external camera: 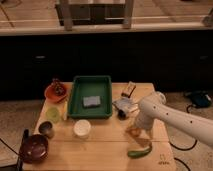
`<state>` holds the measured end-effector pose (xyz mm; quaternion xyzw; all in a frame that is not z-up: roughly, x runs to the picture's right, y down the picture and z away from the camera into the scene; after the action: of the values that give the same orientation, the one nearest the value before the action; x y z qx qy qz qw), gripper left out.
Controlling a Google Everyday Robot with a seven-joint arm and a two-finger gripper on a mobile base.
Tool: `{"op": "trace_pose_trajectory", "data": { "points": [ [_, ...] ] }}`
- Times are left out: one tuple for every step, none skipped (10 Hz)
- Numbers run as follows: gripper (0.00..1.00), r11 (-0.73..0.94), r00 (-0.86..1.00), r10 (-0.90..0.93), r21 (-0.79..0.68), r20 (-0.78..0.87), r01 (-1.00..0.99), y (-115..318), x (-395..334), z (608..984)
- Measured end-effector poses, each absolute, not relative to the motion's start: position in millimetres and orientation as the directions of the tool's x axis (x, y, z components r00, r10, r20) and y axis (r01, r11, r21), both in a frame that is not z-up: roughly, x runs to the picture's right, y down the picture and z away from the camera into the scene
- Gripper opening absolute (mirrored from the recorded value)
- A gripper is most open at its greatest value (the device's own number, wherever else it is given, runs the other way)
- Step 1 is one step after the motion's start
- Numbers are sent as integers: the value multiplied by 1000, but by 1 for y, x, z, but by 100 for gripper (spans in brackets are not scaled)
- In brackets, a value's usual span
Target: Place apple in paper cup
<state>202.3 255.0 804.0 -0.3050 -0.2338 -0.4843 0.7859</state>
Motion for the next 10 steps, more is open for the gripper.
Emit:
{"op": "trace_pose_trajectory", "data": {
  "points": [
    [80, 346, 422, -618, -253, 664, 904, 256, 203, 804],
    [80, 347, 424, -616, -254, 664, 903, 256, 204, 804],
    [80, 347, 424, -616, -255, 664, 903, 256, 204, 804],
    [80, 348, 425, -614, -255, 665, 902, 256, 205, 804],
    [80, 349, 427, -613, -257, 665, 901, 257, 206, 804],
    [80, 349, 427, -613, -257, 665, 901, 257, 206, 804],
    [80, 350, 428, -612, -258, 665, 901, 257, 208, 804],
    [80, 350, 429, -611, -259, 665, 900, 258, 209, 804],
    [80, 351, 430, -609, -259, 666, 900, 258, 210, 804],
    [80, 352, 431, -608, -260, 666, 899, 259, 211, 803]
  ]
}}
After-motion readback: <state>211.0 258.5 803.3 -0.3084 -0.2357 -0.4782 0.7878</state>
